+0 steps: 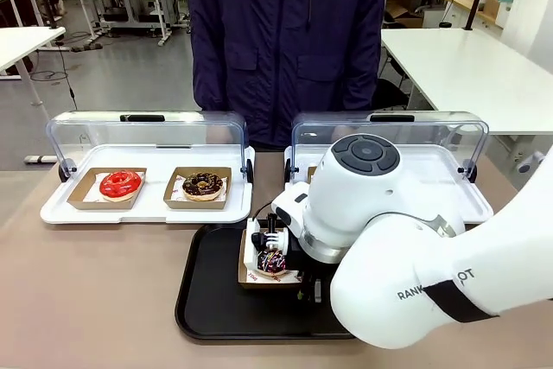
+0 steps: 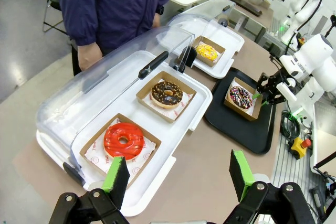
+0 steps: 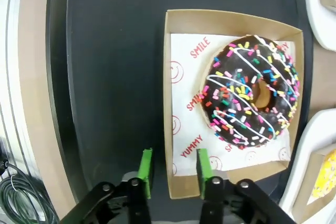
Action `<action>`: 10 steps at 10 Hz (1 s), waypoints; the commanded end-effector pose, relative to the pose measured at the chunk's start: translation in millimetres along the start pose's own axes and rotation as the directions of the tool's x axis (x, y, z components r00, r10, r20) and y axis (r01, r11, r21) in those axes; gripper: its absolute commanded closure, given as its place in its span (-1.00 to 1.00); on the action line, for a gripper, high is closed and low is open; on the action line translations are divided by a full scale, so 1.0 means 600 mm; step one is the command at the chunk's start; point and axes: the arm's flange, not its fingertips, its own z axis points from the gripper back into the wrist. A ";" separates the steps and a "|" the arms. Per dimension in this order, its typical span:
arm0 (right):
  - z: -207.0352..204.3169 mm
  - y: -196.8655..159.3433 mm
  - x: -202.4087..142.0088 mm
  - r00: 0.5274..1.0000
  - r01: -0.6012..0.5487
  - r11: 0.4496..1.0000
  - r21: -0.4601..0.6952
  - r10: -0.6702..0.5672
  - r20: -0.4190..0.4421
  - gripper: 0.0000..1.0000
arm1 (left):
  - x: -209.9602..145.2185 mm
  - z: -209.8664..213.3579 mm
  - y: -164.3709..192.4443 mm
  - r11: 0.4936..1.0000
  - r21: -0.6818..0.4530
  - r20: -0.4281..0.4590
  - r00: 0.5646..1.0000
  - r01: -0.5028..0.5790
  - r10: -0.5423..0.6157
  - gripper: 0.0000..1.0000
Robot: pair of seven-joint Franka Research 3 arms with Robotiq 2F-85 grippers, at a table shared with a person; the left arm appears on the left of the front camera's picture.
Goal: Move the fourth donut from the left to the tray.
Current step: Pick up the Paper togo box containing the Donut indicated by the person and place it on the Handle tray.
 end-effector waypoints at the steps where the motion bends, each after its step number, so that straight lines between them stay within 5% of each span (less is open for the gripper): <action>1: 0.063 0.049 -0.075 1.000 0.001 1.000 0.010 -0.001 0.016 -1.00 | 0.001 0.000 -0.001 1.000 -0.007 0.010 1.000 0.004 -0.004 -1.00; 8: 0.135 0.030 -0.080 0.997 -0.024 1.000 -0.019 0.026 0.078 -1.00 | 0.001 0.000 -0.001 1.000 -0.007 0.010 1.000 0.004 -0.004 -1.00; 9: 0.138 -0.019 -0.013 0.999 0.012 1.000 -0.019 -0.011 0.034 -1.00 | 0.001 0.000 -0.001 1.000 -0.007 0.010 1.000 0.004 -0.004 -1.00; 10: 0.138 -0.019 -0.013 0.999 0.012 1.000 -0.019 -0.011 0.034 -1.00 | 0.001 0.000 -0.001 1.000 -0.007 0.010 1.000 0.004 -0.004 -1.00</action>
